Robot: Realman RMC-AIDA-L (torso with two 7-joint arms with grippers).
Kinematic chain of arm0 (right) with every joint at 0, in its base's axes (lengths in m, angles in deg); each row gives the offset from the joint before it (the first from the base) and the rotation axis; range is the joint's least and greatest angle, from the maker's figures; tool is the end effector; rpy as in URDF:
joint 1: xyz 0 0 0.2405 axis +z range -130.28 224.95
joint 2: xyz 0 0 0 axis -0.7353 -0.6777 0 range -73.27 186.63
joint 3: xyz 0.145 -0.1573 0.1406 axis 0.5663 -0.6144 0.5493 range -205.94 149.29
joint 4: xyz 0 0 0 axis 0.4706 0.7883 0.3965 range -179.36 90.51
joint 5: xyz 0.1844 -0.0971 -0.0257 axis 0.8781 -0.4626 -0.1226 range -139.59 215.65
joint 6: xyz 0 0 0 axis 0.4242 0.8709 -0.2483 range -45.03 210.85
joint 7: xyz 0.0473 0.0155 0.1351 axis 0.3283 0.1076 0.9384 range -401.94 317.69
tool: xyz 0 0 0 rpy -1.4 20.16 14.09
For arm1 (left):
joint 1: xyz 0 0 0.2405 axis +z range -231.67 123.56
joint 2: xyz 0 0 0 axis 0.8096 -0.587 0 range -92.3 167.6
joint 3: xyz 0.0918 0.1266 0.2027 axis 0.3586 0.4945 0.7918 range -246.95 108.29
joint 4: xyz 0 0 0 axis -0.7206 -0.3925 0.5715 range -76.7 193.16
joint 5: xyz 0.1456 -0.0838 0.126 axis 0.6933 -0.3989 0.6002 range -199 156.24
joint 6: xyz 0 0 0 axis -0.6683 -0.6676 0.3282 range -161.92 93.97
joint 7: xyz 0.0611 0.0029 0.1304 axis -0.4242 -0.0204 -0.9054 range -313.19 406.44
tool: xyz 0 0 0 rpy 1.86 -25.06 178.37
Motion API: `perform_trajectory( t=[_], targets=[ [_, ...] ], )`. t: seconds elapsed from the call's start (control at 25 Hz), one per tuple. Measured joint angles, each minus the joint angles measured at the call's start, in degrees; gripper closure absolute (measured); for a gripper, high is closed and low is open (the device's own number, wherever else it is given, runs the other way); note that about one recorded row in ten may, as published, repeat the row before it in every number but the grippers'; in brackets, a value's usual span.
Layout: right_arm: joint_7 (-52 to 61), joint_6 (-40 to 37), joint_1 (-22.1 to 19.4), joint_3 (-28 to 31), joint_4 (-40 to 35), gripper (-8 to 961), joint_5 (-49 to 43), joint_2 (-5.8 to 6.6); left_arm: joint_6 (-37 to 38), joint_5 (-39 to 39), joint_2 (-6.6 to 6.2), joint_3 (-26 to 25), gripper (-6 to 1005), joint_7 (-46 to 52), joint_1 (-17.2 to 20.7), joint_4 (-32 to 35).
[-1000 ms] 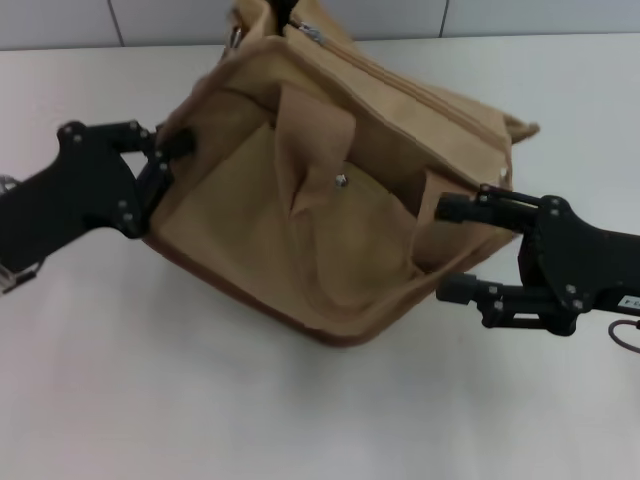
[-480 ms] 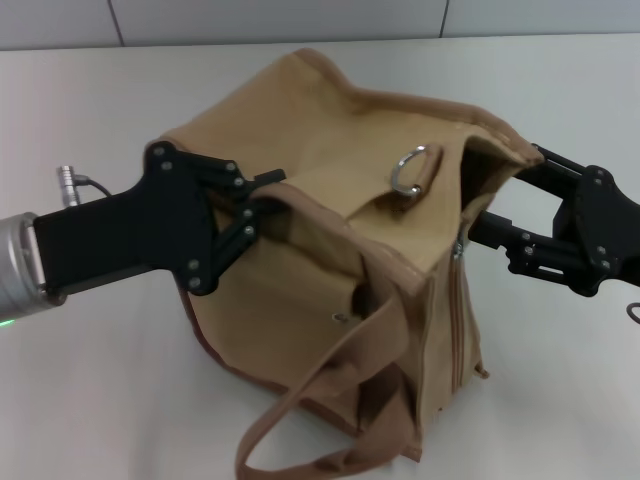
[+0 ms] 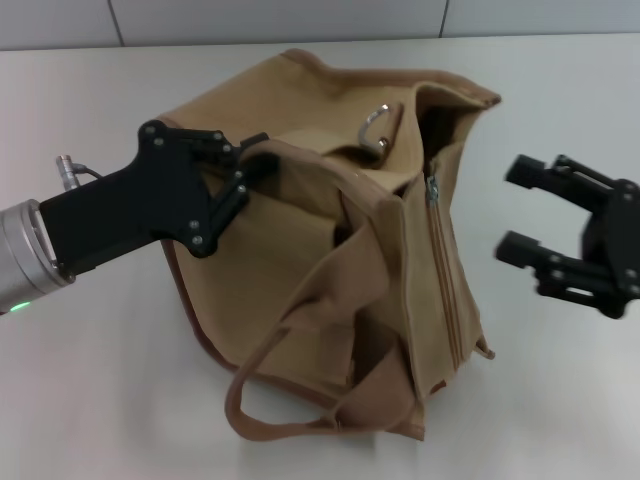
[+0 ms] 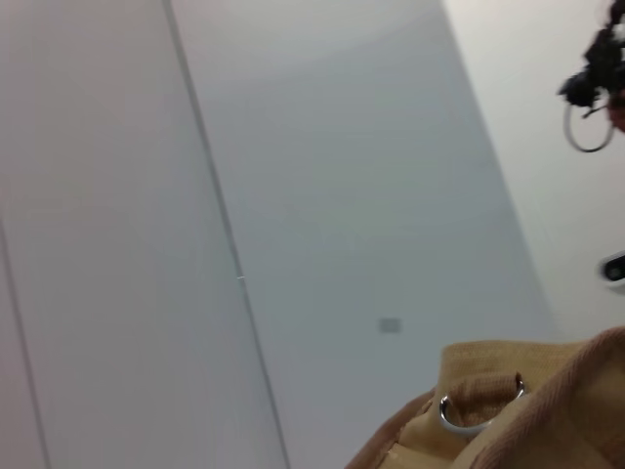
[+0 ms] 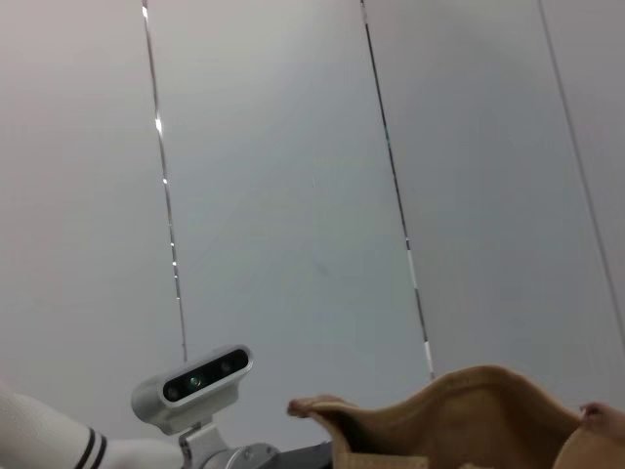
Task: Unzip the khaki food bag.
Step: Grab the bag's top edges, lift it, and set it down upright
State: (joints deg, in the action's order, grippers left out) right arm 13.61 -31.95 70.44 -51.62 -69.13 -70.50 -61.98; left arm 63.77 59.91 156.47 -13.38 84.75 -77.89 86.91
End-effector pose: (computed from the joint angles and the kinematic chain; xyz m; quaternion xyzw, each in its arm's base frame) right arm 0.2701 0.2496 0.0212 -0.8673 0.1037 0.4666 0.1390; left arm -0.2378 0.2914 -0.0068 -0.8884 0.0630 -0.3999 0.2165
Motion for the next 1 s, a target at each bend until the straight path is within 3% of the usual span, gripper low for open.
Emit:
perform_trajectory(
  t=[0.2, 0.4, 0.72, 1.0],
  targets=[
    [1.4, -5.3, -1.6, 2.4, -2.7, 175, 0.0, 1.12, -1.6, -2.2, 0.03, 0.3, 939, 0.1, 0.4, -1.1],
    [5.6, -8.2, 0.2, 2.0, -4.9, 176, -0.1, 1.44, -1.6, -2.4, 0.15, 0.8, 938, -0.3, -0.9, -3.4],
    [16.4, -9.1, 3.7, -2.3, -16.1, 178, -0.3, 0.42, -2.1, -2.4, 0.29, 2.1, 936, -0.4, -1.6, -5.0],
    [18.4, -8.6, 4.6, -4.4, -20.1, 179, -0.2, -0.39, -2.1, -2.6, 0.27, 3.3, 935, -2.1, -1.6, -6.6]
  ],
)
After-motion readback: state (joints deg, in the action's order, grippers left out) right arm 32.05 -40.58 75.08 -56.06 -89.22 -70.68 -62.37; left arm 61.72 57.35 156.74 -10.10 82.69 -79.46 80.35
